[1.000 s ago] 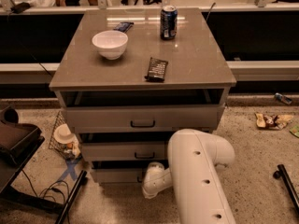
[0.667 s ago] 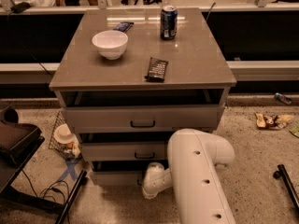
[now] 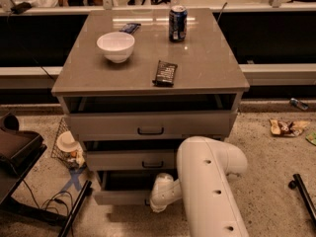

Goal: Open bottom drawer

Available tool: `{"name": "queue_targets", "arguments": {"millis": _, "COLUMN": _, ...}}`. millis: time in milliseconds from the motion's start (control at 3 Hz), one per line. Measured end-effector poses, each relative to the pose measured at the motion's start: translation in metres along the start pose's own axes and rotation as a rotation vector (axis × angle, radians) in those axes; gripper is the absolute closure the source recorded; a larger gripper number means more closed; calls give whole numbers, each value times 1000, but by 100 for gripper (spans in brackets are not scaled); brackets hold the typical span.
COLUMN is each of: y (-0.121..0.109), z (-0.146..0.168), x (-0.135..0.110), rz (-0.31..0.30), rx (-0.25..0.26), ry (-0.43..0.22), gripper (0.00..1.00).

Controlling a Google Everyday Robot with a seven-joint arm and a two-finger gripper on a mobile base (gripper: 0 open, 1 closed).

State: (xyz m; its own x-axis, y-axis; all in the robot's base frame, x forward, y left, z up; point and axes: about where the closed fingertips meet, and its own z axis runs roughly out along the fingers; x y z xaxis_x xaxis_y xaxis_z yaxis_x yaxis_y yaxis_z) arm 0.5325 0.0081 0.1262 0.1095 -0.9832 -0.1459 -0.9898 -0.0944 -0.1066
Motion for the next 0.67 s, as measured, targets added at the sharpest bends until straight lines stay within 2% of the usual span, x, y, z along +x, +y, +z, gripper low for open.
{"name": "queue_targets", "arguments": {"millis": 667, "y": 10, "z": -4, "x": 5, "rz": 10, "rx": -2, "ry": -1, "gripper": 100}}
